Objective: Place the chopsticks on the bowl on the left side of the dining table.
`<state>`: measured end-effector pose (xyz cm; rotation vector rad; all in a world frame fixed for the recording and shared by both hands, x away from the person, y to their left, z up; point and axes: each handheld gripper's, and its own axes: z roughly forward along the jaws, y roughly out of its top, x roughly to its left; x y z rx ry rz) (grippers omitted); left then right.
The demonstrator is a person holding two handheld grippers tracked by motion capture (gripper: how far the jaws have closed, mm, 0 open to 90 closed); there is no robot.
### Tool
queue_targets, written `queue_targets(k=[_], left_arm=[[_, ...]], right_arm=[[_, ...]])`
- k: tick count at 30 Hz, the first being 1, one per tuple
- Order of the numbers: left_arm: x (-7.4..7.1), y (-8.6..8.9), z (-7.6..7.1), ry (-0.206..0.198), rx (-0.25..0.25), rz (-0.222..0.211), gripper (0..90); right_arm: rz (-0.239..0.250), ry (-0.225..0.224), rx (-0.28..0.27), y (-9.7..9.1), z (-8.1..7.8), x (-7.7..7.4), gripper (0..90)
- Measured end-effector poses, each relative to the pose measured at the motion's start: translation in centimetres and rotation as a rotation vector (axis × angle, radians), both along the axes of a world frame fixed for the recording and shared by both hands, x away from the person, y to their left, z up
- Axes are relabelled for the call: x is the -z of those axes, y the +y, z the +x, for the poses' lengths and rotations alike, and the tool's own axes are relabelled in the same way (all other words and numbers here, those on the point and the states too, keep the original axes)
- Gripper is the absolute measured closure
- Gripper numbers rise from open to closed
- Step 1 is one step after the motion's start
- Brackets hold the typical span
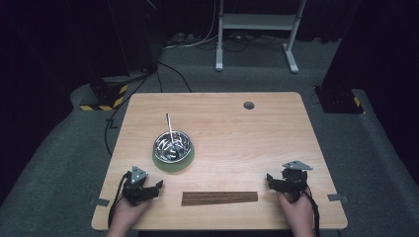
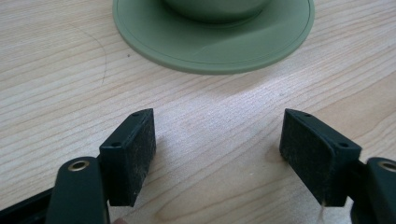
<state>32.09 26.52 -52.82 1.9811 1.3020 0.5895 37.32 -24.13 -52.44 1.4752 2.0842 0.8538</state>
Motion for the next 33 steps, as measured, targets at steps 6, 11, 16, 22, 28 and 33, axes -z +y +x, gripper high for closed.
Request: queue_targets(k=[6, 11, 16, 22, 28, 33], left_arm=[[0.0, 0.0, -0.1, -0.004, -0.01, -0.004, 28.3], [0.0, 0.1, -0.2, -0.005, -0.013, -0.005, 30.2], [0.0, 0.1, -0.2, -0.003, -0.026, -0.017, 31.9], [0.0, 0.1, -0.2, 0.003, -0.012, -0.003, 26.9], [-0.1, 0.0, -0.1, 0.016, 0.0, 0.004, 22.7], [-1.0, 0.1, -0.1, 0.041, 0.015, -0.09, 25.7]], right_arm=[[0.001, 0.007, -0.002, 0.7, -0.8, -0.1, 9.6], [0.032, 0.004, -0.02, 1.3, -1.2, -0.1, 9.4], [0.0, 0.003, -0.009, 1.8, -1.4, 0.0, 9.1], [-0.005, -0.006, -0.014, 2.0, -1.6, 0.1, 9.0], [0.01, 0.001, -0.01, 2.0, -1.6, 0.0, 9.3], [0.001, -0.005, 0.01, 1.9, -1.6, 0.1, 9.5]])
